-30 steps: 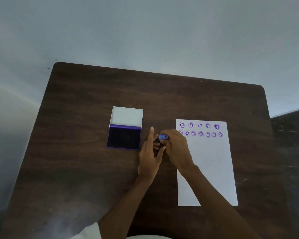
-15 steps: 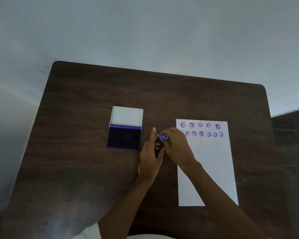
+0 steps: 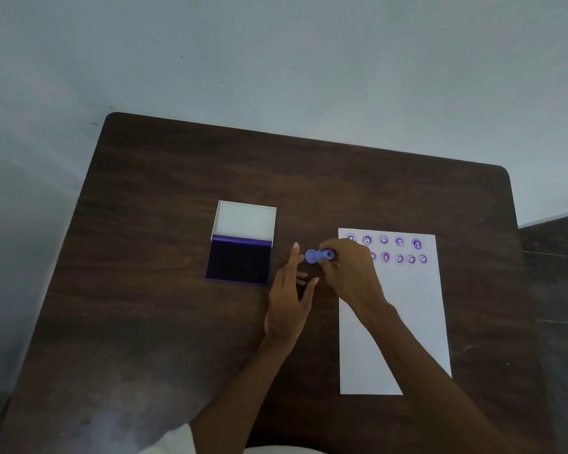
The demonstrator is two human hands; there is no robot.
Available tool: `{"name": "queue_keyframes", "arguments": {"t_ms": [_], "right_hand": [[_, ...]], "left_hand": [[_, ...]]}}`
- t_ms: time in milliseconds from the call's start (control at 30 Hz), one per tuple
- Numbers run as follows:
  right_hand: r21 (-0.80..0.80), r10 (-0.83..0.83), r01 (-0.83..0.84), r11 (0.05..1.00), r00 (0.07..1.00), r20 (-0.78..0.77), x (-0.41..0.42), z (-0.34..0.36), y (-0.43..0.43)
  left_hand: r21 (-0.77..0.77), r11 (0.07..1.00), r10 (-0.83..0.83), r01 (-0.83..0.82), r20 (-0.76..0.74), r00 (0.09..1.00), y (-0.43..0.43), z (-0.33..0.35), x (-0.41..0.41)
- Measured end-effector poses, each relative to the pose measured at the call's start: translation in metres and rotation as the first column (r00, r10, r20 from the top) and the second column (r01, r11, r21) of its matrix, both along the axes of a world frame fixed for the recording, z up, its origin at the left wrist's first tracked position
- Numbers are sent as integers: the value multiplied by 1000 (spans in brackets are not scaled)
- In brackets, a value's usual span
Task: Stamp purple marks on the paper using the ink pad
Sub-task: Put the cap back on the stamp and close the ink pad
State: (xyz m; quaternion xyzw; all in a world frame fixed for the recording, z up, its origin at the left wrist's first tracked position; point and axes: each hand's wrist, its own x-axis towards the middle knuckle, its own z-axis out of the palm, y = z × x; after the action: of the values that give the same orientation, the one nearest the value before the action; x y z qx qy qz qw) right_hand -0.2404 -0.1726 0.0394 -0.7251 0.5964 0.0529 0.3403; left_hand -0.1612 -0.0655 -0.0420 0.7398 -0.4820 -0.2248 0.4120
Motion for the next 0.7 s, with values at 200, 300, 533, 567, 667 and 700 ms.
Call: {"name": "queue_keyframes", "arguments": {"t_ms": [200,300,533,567,667,700], "right_hand": [[-71,-43,59,996,977,209,-7,-5,15],[48,-48,44,998,996,72,-3,-22,10],[103,-27,26,994,1000,10,2,-27,7],[95,5,-6,995,1000,6,2,-27,7],[66,56,-57,996,998,15,1,-27,8],[66,77,-78,995,997,15,2,-27,7]], "left_hand": [[5,1000,-10,10,-34,999,-2,14,1],[8,1000,-8,8,-36,999,-1,16,2],[-9,1000,-14,13,-18,1000,-1,16,2],[-14,1000,-11,10,-14,1000,0,15,2],[-29,1000,-11,11,-8,1000,0,14,2],[-29,1000,-8,8,-10,1000,0,13,2]]}}
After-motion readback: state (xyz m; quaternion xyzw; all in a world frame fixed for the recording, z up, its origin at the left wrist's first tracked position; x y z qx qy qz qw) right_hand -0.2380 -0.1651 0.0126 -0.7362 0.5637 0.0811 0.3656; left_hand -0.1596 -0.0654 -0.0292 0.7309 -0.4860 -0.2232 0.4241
